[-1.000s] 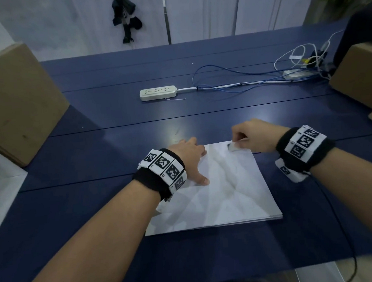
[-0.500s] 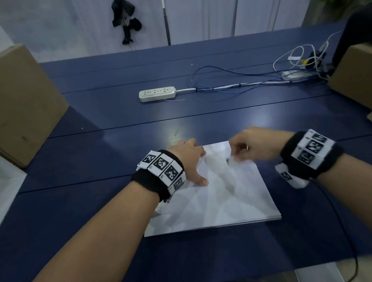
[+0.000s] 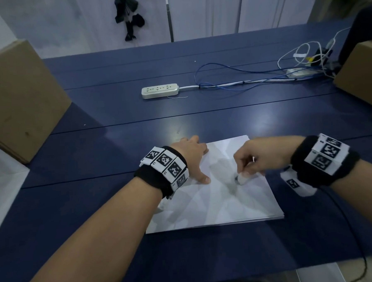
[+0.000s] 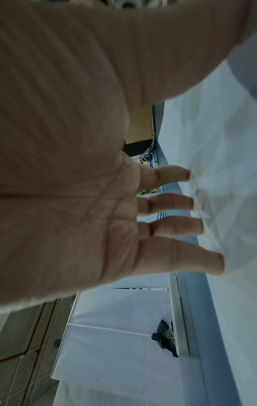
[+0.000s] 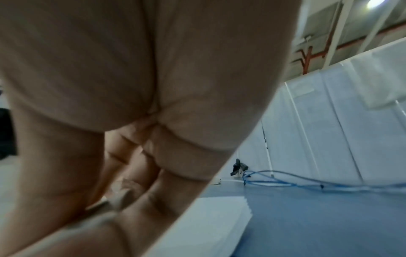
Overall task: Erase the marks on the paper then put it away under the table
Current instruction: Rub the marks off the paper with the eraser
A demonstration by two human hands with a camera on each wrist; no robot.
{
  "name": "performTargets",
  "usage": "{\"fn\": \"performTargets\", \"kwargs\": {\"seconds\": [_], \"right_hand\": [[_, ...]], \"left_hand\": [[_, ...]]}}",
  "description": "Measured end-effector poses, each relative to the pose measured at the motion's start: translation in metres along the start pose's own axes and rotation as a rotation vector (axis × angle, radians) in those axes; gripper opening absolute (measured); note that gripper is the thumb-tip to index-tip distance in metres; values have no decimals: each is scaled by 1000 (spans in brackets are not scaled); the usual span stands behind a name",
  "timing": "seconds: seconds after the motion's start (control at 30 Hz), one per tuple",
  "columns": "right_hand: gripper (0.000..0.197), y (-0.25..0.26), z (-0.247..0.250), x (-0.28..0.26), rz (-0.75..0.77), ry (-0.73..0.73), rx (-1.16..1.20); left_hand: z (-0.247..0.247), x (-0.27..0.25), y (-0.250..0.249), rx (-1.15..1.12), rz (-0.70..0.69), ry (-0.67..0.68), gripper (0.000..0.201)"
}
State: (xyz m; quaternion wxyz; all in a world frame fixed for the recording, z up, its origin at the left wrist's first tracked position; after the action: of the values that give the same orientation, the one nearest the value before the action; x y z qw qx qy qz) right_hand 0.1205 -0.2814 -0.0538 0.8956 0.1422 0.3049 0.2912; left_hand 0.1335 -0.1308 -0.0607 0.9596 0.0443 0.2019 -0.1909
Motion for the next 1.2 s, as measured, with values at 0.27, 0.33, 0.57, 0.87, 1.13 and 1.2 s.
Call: {"fn": "performTargets", "kwargs": {"seconds": [0.27, 0.33, 0.57, 0.87, 1.13, 1.2], "right_hand": [[15, -10, 27, 5, -36, -227, -99], [6, -2, 1, 1, -5, -31, -58], [17, -12, 47, 13, -96, -370, -197], [11, -7, 37, 14, -87, -316, -212], [21, 3, 8, 7, -54, -100, -164], [15, -3, 31, 14, -100, -250, -221]], "left_hand": [[1, 0, -1, 17, -3, -10, 90], [0, 1, 1, 14, 7, -13, 90], [1, 0, 0, 9, -11, -2, 92], [1, 0, 0, 13, -6, -19, 90], [-1, 2, 1, 13, 6, -12, 92], [0, 2, 1, 12, 3, -20, 90]]}}
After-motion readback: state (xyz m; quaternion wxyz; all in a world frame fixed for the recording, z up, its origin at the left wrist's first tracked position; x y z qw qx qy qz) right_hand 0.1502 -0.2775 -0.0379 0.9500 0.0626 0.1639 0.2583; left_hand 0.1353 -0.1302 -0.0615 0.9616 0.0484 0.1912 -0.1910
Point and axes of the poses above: each hand's wrist, its own x-axis towards the middle knuckle, its own z-axis out of the back of the hand, y = z × x, the point moved 8 cm from there along x, towards the middle knuckle, and after that the axes turned 2 degrees about -y, right-handed, at the moved point
